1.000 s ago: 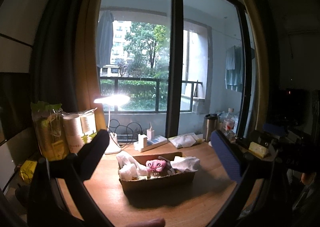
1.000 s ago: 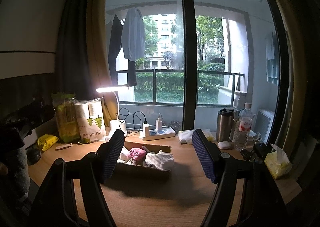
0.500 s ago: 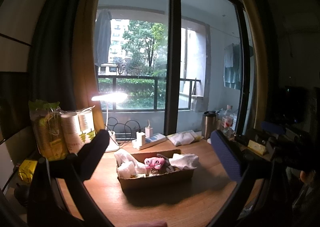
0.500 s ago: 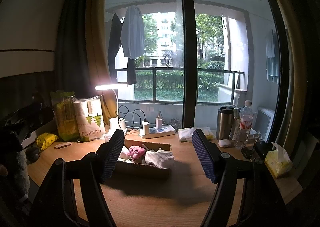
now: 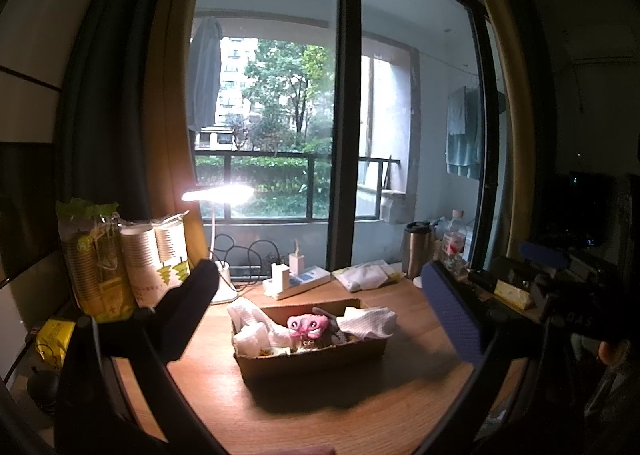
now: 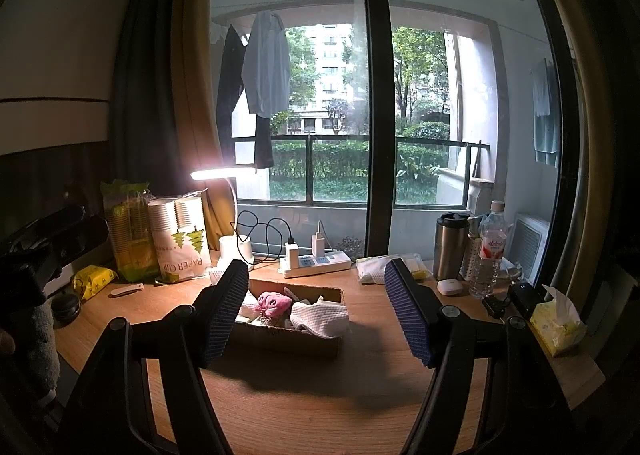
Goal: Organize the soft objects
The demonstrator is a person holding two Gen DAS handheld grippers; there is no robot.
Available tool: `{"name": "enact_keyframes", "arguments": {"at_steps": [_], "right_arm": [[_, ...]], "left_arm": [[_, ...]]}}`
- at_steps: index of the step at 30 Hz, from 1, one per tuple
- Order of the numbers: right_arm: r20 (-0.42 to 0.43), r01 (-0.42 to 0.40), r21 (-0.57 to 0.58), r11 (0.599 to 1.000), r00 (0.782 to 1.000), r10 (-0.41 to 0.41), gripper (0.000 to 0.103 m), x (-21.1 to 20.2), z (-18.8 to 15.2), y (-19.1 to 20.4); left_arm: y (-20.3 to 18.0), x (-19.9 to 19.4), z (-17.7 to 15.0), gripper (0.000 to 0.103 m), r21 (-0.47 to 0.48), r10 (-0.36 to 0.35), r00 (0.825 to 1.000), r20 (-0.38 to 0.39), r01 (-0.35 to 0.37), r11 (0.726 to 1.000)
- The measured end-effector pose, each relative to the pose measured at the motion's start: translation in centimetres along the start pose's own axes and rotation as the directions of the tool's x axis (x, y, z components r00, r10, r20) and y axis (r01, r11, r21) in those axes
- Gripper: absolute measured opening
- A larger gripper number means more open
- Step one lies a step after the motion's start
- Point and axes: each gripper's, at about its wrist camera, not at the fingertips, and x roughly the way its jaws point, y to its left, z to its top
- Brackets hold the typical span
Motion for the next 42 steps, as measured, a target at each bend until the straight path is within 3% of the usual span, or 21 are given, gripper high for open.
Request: {"name": "enact_keyframes", "arguments": {"at_steps": [42], "right_arm": [[-0.010,-0.002,-0.004,1.000,1.000,0.002,0.074,0.45,-0.40,0.02]], "left_arm": [[-0.72,0.47,-0.21,0.102,0.017,-0.030,0.999,-0.015,0.030,0.999]]}}
